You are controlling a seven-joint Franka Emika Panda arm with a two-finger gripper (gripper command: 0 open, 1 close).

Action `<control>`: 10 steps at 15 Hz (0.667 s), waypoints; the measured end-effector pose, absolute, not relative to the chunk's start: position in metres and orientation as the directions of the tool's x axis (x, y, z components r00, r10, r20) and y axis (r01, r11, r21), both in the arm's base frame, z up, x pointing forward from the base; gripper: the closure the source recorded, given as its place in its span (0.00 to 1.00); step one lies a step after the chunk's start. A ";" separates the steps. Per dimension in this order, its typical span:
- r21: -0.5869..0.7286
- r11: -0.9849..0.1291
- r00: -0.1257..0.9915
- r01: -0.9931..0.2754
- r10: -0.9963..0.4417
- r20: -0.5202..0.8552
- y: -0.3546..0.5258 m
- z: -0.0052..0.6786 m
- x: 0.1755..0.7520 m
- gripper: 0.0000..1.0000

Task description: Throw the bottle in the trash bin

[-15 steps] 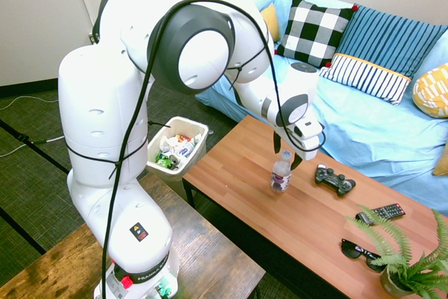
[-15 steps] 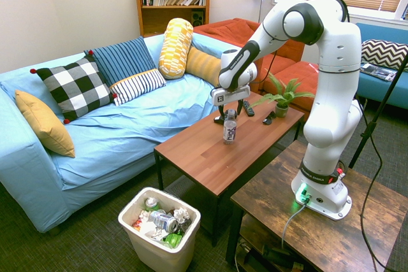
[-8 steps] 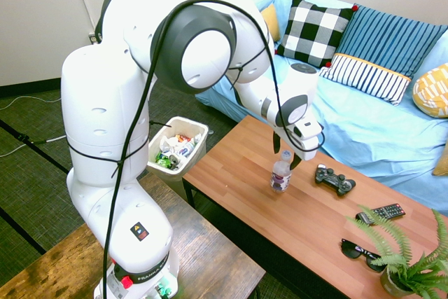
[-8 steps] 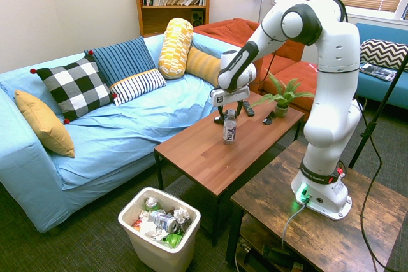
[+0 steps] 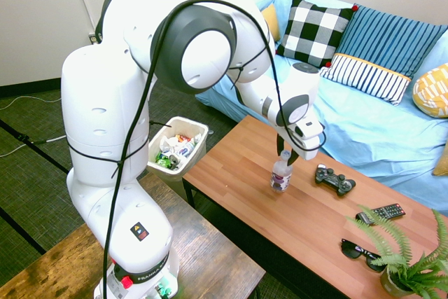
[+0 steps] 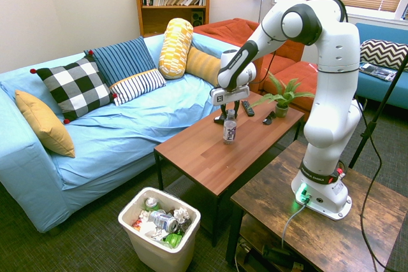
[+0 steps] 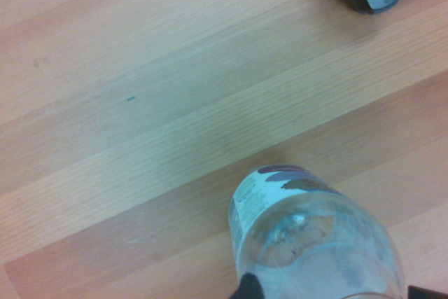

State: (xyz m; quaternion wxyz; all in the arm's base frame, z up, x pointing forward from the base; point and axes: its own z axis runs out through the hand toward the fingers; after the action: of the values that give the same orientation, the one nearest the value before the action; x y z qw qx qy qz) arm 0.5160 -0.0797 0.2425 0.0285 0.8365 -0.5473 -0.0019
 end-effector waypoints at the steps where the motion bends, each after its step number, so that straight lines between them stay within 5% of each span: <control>1: 0.052 -0.400 0.401 -0.915 -0.916 0.026 -0.080 0.243 0.516 1.00; 6: 0.032 -0.420 0.420 -0.907 -0.907 0.017 -0.070 0.262 0.525 1.00; 10: -0.097 -0.500 0.500 -0.861 -0.866 0.026 0.006 0.348 0.529 1.00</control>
State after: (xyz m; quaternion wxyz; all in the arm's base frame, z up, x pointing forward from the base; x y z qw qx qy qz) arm 0.5287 0.0061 0.3477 -0.0357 0.8653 -0.4988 0.0353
